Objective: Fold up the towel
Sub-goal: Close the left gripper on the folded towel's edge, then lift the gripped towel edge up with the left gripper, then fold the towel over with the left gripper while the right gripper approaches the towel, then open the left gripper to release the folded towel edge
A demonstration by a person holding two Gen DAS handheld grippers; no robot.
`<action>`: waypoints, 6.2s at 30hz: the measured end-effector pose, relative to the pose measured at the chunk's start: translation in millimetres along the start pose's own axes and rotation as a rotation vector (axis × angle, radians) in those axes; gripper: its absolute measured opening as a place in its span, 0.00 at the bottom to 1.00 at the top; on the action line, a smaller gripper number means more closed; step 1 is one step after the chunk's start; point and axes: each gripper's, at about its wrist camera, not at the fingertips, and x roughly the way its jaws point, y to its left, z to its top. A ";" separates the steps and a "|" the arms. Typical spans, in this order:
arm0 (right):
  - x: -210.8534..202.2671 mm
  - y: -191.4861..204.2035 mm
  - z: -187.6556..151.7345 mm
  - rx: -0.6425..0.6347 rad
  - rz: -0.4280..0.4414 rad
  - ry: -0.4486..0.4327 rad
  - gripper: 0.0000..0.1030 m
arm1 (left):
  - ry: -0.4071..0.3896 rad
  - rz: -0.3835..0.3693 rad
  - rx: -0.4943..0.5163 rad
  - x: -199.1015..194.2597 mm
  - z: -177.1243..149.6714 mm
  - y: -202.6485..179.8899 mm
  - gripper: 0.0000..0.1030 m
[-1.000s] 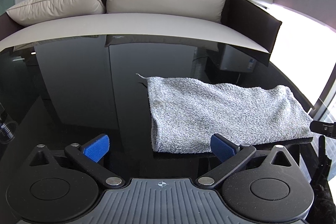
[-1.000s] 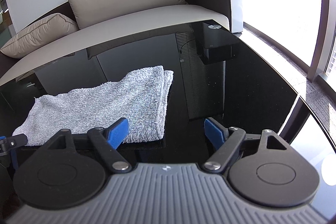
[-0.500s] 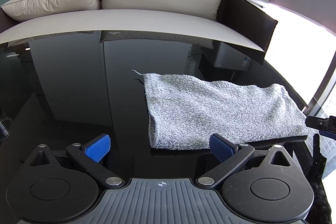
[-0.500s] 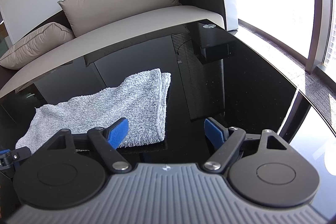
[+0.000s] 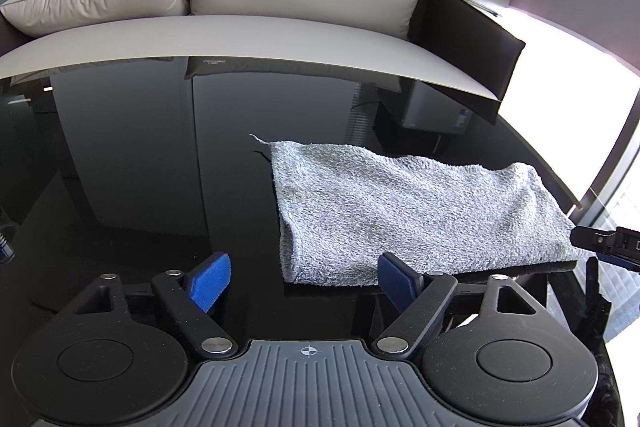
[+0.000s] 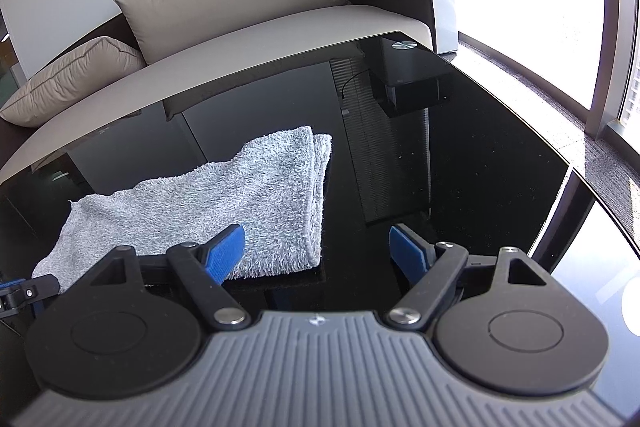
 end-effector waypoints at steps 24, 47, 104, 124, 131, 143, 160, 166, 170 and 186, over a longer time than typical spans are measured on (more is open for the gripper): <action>0.1 1.9 -0.6 -0.009 0.001 0.003 0.79 | 0.047 -0.092 -0.198 -3.6 6.6 22.5 0.39; 0.9 -0.4 0.6 -0.002 0.003 0.005 0.79 | 0.021 -0.084 -0.170 -2.4 7.4 11.9 0.06; 4.4 -41.2 20.1 0.075 -0.001 0.023 0.79 | -0.030 -0.153 0.145 5.7 64.3 -134.6 0.05; -2.5 -72.4 28.5 0.173 -0.014 0.005 0.79 | 0.011 -0.208 0.372 25.0 30.8 -210.4 0.05; -2.3 -66.4 27.6 0.125 -0.009 0.015 0.79 | 0.005 -0.229 0.368 19.8 33.0 -205.1 0.05; 6.1 -31.7 15.5 -0.151 -0.035 0.061 0.75 | -0.012 -0.303 0.318 12.8 50.4 -198.9 0.05; 10.1 -31.6 16.4 -0.186 -0.043 0.066 0.75 | 0.052 -0.396 0.389 31.6 37.9 -218.8 0.06; 8.4 -44.0 19.8 -0.161 -0.115 0.041 0.75 | 0.034 -0.382 0.405 29.1 29.1 -213.4 0.29; 8.3 -51.7 22.8 -0.110 -0.131 0.024 0.75 | 0.016 -0.349 0.383 20.7 25.7 -198.6 0.43; 8.3 -17.2 36.4 -0.168 0.016 -0.088 0.75 | -0.023 -0.261 0.323 12.3 4.2 -142.3 0.47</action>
